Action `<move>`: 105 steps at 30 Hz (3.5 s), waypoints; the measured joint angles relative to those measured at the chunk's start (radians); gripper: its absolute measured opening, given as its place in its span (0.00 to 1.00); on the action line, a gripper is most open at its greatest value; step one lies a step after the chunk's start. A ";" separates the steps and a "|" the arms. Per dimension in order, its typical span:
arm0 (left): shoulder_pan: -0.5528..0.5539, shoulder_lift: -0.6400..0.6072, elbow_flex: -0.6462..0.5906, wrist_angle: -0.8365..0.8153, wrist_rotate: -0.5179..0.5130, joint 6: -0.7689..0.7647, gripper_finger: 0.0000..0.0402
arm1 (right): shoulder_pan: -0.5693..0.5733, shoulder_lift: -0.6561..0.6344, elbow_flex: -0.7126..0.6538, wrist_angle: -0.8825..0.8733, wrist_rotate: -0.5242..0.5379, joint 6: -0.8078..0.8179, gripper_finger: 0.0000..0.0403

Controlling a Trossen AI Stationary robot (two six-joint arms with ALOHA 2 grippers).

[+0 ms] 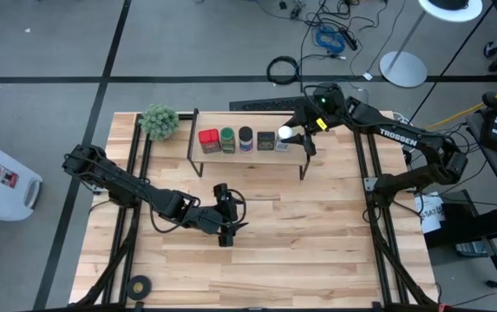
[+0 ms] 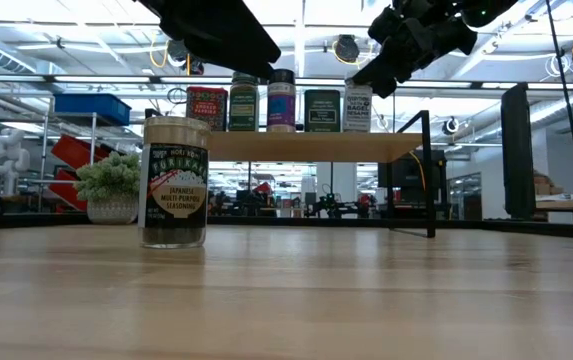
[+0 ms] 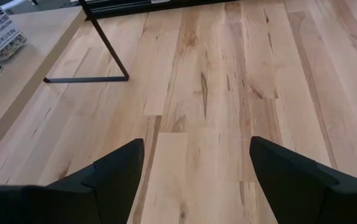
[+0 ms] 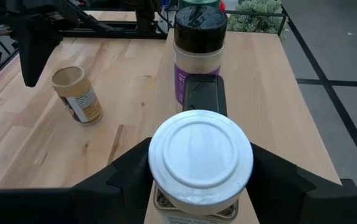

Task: Shelf spices
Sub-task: Put the white seasoning bottle on the shelf aligned with the other black seasoning can, then put the golden seasoning bottle on the shelf aligned with the other white seasoning bottle

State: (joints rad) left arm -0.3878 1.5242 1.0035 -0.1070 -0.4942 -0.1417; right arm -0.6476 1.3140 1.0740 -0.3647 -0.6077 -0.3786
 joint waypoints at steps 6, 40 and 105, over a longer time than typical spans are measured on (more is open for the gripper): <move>0.000 0.000 0.000 0.000 0.000 0.000 0.75 | -0.001 0.007 0.000 -0.003 0.000 0.008 0.53; 0.000 -0.002 0.000 -0.011 0.000 0.016 0.75 | 0.002 0.043 0.178 -0.136 0.009 -0.005 0.62; -0.003 0.004 0.003 -0.519 0.046 -0.342 0.98 | 0.937 -0.182 -0.397 0.398 0.585 0.338 0.62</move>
State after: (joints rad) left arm -0.3906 1.5279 1.0069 -0.6260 -0.4480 -0.4835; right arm 0.2897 1.1324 0.6773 0.0336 -0.0227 -0.0410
